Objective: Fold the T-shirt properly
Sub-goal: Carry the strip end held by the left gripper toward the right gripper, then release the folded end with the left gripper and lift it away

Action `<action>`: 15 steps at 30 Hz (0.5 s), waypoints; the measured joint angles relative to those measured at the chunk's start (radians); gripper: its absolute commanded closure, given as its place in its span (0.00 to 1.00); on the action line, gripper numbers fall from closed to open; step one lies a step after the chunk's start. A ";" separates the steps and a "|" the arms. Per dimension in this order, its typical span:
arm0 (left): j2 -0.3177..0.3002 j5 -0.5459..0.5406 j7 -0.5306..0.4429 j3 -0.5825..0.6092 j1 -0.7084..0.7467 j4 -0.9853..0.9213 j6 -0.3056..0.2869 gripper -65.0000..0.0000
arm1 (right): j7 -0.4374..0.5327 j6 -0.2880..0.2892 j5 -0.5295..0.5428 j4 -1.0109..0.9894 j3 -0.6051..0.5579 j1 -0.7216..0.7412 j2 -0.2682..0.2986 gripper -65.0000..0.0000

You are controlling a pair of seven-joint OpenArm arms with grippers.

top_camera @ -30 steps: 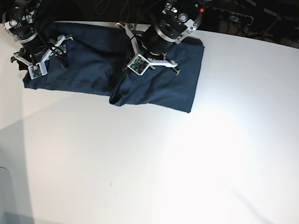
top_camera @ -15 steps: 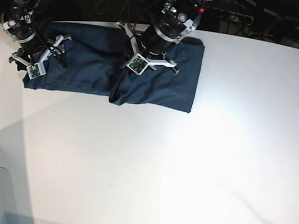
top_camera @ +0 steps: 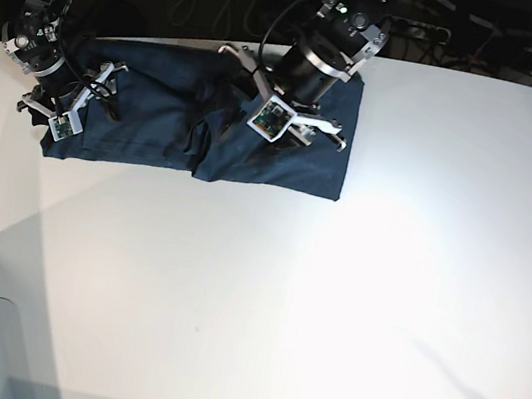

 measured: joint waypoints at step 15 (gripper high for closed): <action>-0.015 -0.259 0.004 0.052 -0.074 -0.266 -0.006 0.60 | -0.006 0.000 -0.008 0.060 0.007 -0.007 -0.003 0.31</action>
